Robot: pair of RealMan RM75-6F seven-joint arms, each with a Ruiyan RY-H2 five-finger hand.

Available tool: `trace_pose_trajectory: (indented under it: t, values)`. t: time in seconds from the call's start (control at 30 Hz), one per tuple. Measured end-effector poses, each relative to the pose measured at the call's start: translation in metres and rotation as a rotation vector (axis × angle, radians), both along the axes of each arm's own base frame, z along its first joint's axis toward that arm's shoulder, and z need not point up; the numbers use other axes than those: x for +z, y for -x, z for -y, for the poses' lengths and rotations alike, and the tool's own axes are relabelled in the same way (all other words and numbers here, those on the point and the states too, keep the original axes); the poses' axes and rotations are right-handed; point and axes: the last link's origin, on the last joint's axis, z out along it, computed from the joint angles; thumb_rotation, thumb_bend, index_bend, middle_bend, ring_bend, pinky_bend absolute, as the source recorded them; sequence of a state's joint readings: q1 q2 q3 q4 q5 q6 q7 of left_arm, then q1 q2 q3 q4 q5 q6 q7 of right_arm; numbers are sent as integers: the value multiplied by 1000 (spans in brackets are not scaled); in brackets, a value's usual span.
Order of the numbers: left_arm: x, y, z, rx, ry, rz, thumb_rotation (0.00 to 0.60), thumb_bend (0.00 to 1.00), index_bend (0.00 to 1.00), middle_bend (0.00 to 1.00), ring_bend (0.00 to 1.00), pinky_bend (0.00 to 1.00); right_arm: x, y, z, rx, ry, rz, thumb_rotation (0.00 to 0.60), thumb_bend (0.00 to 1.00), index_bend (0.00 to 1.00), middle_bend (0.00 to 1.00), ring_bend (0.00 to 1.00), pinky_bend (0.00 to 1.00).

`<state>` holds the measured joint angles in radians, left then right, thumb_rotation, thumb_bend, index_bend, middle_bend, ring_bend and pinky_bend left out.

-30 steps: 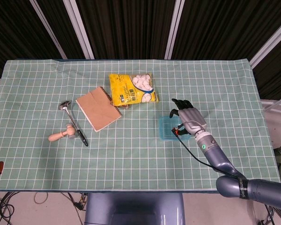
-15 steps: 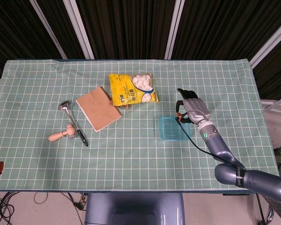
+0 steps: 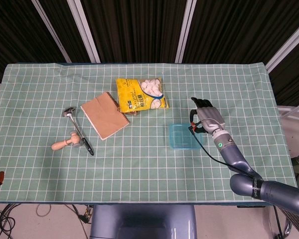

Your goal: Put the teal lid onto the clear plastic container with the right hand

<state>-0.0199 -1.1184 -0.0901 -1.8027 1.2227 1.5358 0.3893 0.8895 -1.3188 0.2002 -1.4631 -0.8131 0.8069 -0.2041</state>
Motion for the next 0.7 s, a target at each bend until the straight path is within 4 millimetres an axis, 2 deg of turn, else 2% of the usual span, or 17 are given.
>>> trace_pose_trajectory:
  t: [0.2, 0.4, 0.7]
  values:
    - [0, 0, 0, 1, 1, 0, 600, 326, 59, 0, 0, 0, -3, 4, 0, -9, 3, -7, 600, 511, 668, 0, 0, 0]
    - [0, 0, 0, 4, 2, 2, 600, 326, 59, 0, 0, 0, 0, 11, -3, -23, 12, -2, 600, 510, 675, 0, 0, 0]
    - [-1, 0, -1, 6, 10, 4, 600, 327, 59, 0, 0, 0, 10, 40, -31, -70, 7, -24, 600, 510, 675, 0, 0, 0]
